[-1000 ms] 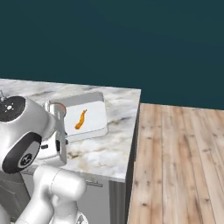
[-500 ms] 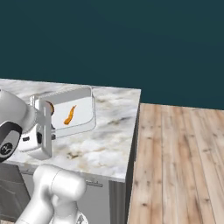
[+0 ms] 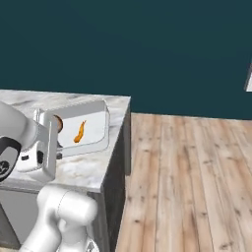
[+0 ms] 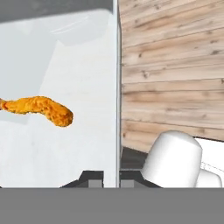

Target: Place the tupperware on the second highest shelf of the fridge. Make space for the tupperware among the existing items by rearranging them on the shelves if needed. Close the fridge door when finished.

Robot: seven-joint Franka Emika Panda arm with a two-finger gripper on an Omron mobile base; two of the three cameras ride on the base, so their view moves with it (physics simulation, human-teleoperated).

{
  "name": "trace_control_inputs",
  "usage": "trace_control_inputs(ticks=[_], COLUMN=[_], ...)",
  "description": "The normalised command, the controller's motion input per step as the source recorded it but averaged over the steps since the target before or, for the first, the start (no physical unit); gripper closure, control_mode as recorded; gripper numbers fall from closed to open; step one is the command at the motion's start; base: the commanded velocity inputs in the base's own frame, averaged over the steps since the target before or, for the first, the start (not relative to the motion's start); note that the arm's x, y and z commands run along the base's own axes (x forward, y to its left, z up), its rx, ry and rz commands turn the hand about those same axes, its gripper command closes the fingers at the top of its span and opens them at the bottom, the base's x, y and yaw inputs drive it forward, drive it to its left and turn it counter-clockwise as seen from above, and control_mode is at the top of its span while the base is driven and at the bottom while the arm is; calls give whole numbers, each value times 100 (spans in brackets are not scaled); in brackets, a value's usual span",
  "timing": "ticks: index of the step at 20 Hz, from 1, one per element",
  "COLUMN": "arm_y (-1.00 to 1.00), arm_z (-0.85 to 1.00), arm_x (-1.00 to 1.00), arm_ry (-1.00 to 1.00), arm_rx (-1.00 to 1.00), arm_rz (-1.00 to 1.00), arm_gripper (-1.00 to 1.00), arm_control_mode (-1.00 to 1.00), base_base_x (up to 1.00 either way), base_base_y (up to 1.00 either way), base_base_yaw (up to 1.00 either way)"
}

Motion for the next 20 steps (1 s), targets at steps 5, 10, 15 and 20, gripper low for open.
trace_control_inputs(ticks=[5,10,15,20], arm_y=[0,0,0,0], arm_z=[0,0,0,0], arm_x=[0,0,0,0], arm_ry=[0,0,0,0], arm_rx=[0,0,0,0], arm_rz=[0,0,0,0], arm_gripper=[100,100,100,100], arm_control_mode=[100,100,100,100], base_base_x=[-6,2,66,100], base_base_y=[-100,-100,-56,-25], base_base_yaw=[-13,-2,5,7])
